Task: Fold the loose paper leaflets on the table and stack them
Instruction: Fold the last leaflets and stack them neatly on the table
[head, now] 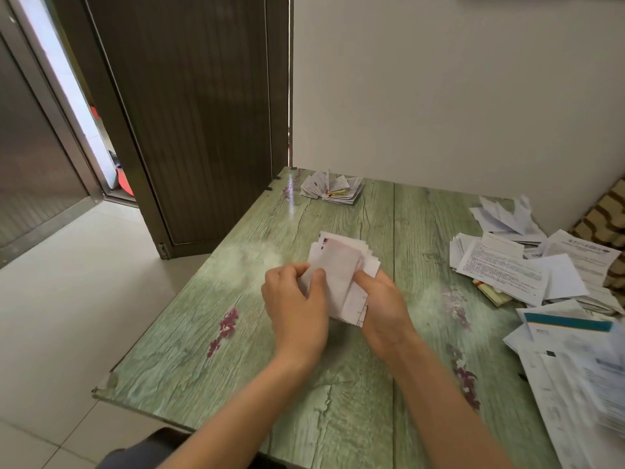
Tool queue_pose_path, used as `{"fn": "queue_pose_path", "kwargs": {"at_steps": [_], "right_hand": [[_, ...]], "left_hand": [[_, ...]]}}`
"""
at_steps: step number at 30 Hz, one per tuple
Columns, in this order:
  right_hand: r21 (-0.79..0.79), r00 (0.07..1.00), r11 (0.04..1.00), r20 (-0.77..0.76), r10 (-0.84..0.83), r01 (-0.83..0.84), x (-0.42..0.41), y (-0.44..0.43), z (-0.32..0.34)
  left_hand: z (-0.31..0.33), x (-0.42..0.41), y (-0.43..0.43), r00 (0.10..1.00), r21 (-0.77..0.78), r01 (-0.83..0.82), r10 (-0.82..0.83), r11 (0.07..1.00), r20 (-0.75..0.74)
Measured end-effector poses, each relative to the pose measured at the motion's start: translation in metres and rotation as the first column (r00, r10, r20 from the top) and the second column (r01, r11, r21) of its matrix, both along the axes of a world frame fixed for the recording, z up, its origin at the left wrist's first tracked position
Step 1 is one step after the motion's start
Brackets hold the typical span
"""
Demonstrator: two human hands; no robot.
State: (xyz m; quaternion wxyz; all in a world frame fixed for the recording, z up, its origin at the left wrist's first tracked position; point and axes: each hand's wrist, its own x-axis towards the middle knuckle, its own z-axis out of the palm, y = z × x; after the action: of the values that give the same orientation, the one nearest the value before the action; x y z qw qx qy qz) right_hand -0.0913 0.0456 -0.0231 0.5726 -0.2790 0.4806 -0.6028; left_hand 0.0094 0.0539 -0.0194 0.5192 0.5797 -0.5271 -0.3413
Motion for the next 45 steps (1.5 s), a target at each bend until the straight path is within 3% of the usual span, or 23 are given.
{"fn": "queue_pose_path", "kwargs": {"at_steps": [5, 8, 11, 14, 17, 23, 29, 33, 37, 39, 43, 45], "right_hand": [[0.005, 0.999, 1.000, 0.049, -0.004, 0.004, 0.005, 0.000, -0.003], [-0.067, 0.996, 0.998, -0.089, 0.014, -0.020, 0.007, 0.003, 0.000], [-0.214, 0.959, 0.977, -0.281, -0.046, -0.016, 0.001, 0.005, 0.002], [-0.314, 0.945, 0.946, -0.326, -0.033, -0.076, 0.002, 0.008, 0.004], [-0.262, 0.949, 0.955, -0.312, 0.054, -0.141, 0.006, 0.007, -0.002], [-0.225, 0.924, 0.949, -0.360, 0.127, -0.218, 0.012, 0.005, -0.009], [-0.207, 0.854, 0.950, -0.511, 0.100, -0.235, 0.018, 0.005, -0.016], [-0.169, 0.863, 0.960, -0.493, 0.114, -0.224, 0.008, 0.003, -0.008], [-0.177, 0.882, 0.961, -0.457, 0.112, -0.213, 0.005, 0.005, -0.002], [-0.166, 0.885, 0.964, -0.451, 0.115, -0.210, 0.005, 0.007, 0.000], [-0.033, 0.893, 0.963, -0.385, 0.234, -0.267, -0.008, 0.012, 0.011], [0.046, 0.851, 0.949, -0.430, 0.302, -0.313, -0.016, 0.012, 0.015]], "left_hand": [[-0.002, -0.009, 0.011, 1.000, -0.036, 0.026, -0.027, 0.999, -0.009], [0.001, -0.005, 0.009, 0.992, -0.022, 0.045, -0.047, 0.999, -0.115], [0.006, 0.003, -0.003, 0.977, -0.009, 0.180, -0.180, 0.984, -0.115], [0.007, 0.011, -0.010, 0.942, -0.052, 0.311, -0.315, 0.949, -0.118], [-0.004, 0.011, -0.011, 0.910, -0.055, 0.388, -0.392, 0.920, -0.131], [-0.011, 0.000, -0.007, 0.894, -0.081, 0.404, -0.412, 0.911, -0.177], [-0.015, 0.003, -0.014, 0.954, -0.072, 0.254, -0.262, 0.965, -0.147], [-0.003, 0.006, -0.017, 0.912, 0.060, 0.167, -0.131, 0.984, -0.388], [0.008, 0.012, -0.021, 0.700, 0.259, 0.219, 0.034, 0.941, -0.714], [0.012, 0.018, -0.020, 0.656, 0.310, 0.264, 0.066, 0.913, -0.752], [0.020, 0.040, -0.022, 0.859, 0.288, 0.310, -0.136, 0.906, -0.494], [0.025, 0.054, -0.025, 0.886, 0.299, 0.322, -0.174, 0.898, -0.430]]}}
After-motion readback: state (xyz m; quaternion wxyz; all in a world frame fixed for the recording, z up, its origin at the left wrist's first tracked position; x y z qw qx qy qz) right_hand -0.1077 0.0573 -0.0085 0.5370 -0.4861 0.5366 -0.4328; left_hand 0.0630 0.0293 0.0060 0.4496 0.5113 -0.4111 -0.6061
